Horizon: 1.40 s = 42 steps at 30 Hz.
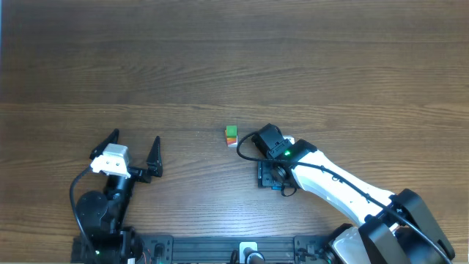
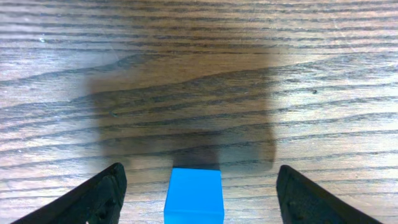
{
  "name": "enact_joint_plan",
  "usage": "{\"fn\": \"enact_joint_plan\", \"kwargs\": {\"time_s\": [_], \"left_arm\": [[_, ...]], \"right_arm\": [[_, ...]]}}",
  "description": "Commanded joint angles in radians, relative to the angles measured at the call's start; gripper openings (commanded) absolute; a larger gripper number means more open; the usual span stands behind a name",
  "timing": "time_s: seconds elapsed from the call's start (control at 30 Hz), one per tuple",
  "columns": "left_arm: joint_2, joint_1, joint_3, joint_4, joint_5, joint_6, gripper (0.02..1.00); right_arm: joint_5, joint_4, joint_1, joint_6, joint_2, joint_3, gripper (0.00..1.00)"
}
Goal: Stack Cubes
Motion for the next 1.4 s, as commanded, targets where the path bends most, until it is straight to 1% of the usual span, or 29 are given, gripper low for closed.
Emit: {"fn": "enact_joint_plan", "kwargs": {"time_s": [0.03,0.4,0.6,1.1,1.4], "left_arm": [[-0.005,-0.005,-0.006,0.002,0.010,0.018,0.998],[-0.005,-0.005,-0.006,0.002,0.010,0.018,1.000],[-0.005,-0.005,-0.006,0.002,0.010,0.018,1.000],[-0.005,-0.005,-0.006,0.002,0.010,0.018,1.000],[-0.005,-0.005,-0.006,0.002,0.010,0.018,1.000]], "right_arm": [[0.002,-0.005,0.007,0.002,-0.019,-0.010,0.711],[-0.024,-0.011,0.015,0.003,-0.019,-0.010,0.581],[-0.024,-0.012,0.030,0.018,-0.019,-0.010,0.551],[-0.028,-0.013,0.032,0.021,-0.019,-0.012,0.421],[-0.028,-0.013,0.032,0.021,-0.019,-0.012,0.314]]}}
